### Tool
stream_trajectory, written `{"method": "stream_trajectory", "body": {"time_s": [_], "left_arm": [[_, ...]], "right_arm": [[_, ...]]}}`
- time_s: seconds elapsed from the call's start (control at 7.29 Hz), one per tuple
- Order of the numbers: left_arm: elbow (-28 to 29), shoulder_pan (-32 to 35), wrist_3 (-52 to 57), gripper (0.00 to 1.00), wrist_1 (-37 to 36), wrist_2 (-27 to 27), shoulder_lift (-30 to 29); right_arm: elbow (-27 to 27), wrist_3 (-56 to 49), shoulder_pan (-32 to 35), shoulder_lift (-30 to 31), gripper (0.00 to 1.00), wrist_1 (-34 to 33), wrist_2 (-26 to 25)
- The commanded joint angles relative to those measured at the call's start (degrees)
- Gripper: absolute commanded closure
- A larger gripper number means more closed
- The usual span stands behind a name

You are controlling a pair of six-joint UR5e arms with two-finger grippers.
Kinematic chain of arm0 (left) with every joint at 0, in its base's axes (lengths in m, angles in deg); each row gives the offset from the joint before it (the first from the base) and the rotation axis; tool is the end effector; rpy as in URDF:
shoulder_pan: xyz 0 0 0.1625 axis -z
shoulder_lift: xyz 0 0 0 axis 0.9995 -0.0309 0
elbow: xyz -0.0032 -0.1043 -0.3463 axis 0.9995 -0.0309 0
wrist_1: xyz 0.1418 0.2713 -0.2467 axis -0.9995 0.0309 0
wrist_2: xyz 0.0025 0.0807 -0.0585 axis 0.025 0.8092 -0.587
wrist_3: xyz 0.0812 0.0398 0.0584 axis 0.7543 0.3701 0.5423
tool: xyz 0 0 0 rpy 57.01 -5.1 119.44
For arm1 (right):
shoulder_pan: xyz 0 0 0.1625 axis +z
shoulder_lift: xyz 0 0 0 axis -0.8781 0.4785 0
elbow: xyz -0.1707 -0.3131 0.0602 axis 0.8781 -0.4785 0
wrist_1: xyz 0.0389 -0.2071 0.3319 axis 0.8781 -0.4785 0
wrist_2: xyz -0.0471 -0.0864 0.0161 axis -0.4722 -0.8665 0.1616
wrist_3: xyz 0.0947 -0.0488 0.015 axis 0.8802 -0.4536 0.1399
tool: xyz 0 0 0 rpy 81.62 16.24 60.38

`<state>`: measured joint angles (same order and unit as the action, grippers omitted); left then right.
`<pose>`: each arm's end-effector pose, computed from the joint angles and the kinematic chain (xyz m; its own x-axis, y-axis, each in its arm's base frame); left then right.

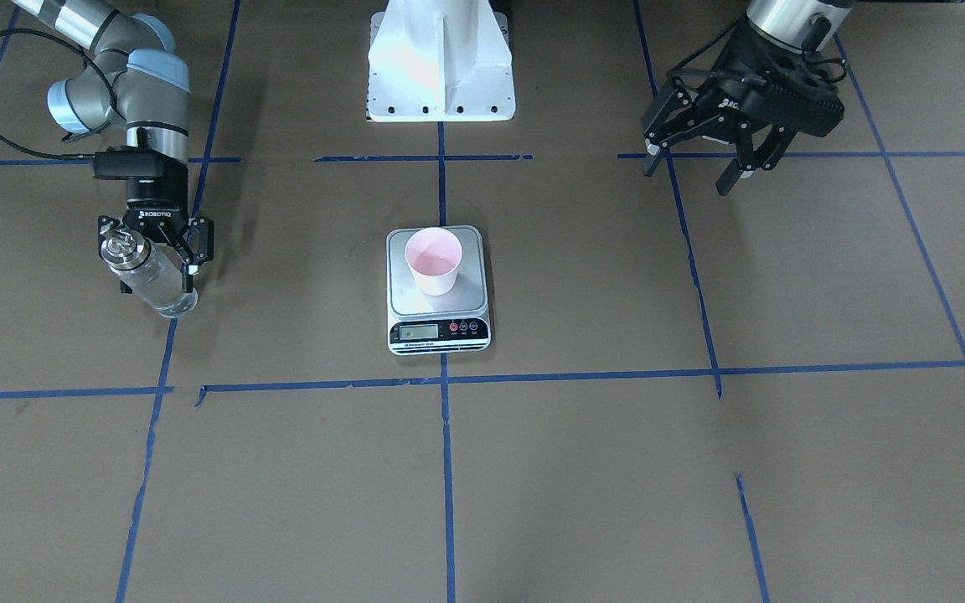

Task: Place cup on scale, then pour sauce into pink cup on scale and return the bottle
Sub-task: 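Close the right gripper around the bottle body and lift it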

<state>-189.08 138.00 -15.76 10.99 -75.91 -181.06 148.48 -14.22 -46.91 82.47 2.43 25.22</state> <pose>0.2419 -0.4143 0.1835 0.5276 0.1536 -0.8355 0.1461 0.9525 0.2673 -0.3881 -0.3308 0.4545 0.7641 -0.0081 0.6450 -0.5955 0.3756 0.7102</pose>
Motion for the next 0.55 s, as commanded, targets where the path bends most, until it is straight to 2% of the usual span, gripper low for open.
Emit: {"method": "stream_trajectory", "body": {"time_s": [0.0,0.41], "left_arm": [[-0.12,0.14,0.00,0.01,-0.09,0.02,-0.02],[-0.73,0.23,0.00,0.01,-0.09,-0.16,0.25]], "right_arm": [[-1.36,-3.35,0.35,-0.03,1.00,5.03,-0.06],[4.78,-19.51,2.46,-0.56,1.00,3.89,-0.23]]}}
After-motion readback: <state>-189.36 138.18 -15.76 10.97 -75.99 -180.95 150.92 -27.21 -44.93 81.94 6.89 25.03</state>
